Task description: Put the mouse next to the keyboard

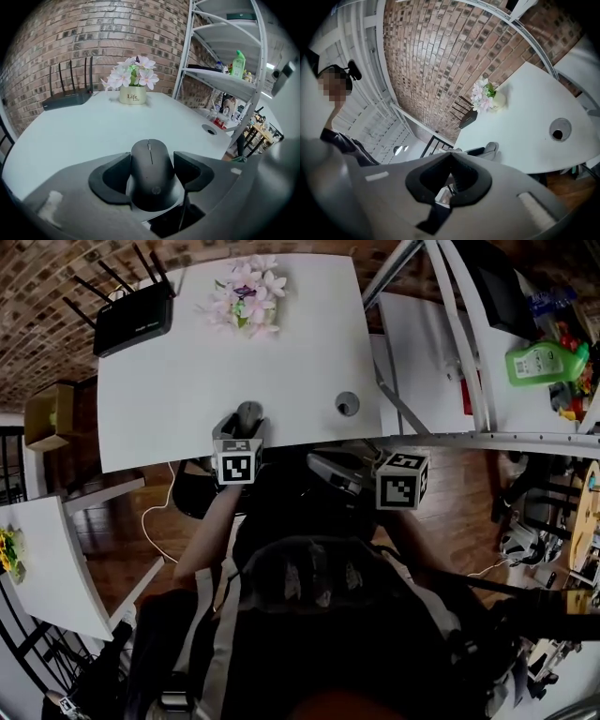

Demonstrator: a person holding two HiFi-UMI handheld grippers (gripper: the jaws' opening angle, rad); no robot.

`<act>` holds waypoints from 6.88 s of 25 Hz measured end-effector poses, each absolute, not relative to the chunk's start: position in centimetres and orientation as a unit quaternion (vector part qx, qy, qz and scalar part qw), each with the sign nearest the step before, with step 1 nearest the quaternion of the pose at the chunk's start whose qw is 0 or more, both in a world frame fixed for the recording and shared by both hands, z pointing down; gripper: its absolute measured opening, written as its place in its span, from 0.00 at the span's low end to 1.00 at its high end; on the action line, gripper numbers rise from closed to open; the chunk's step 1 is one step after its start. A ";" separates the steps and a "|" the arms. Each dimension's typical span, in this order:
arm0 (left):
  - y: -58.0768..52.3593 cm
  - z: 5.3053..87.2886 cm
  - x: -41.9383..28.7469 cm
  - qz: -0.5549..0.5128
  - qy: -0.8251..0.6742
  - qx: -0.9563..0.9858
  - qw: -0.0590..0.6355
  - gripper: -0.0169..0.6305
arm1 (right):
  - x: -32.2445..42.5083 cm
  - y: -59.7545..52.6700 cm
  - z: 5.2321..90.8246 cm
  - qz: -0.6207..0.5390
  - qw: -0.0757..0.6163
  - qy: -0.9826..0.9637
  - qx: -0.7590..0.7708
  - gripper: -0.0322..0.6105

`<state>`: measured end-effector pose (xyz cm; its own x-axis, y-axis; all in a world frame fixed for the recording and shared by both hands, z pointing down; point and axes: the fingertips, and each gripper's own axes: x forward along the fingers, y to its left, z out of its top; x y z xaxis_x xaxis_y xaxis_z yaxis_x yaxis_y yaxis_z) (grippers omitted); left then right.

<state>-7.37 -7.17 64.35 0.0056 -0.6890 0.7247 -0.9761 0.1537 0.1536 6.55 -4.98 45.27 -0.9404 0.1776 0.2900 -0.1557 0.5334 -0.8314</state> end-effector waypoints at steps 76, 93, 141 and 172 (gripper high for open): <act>-17.7 65.1 9.9 0.263 -0.615 0.653 0.356 0.49 | 23.1 -9.6 46.7 0.365 0.214 -0.905 -0.036 0.05; -18.7 65.6 9.8 0.301 -0.577 0.679 0.340 0.49 | 21.2 -8.1 47.0 0.363 0.236 -0.901 -0.036 0.05; -18.3 65.4 3.9 0.295 -0.582 0.679 0.335 0.48 | 16.2 -6.3 47.0 0.347 0.279 -0.894 -0.050 0.05; -11.6 65.3 -6.6 0.310 -0.593 0.675 0.310 0.48 | 5.9 0.6 47.7 0.329 0.313 -0.886 -0.093 0.05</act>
<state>-6.63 -11.60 65.27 0.1042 -0.6088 0.7865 -0.9932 -0.1051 0.0503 5.92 0.65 47.67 -0.7872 0.3707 0.4928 -0.0400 0.7667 -0.6408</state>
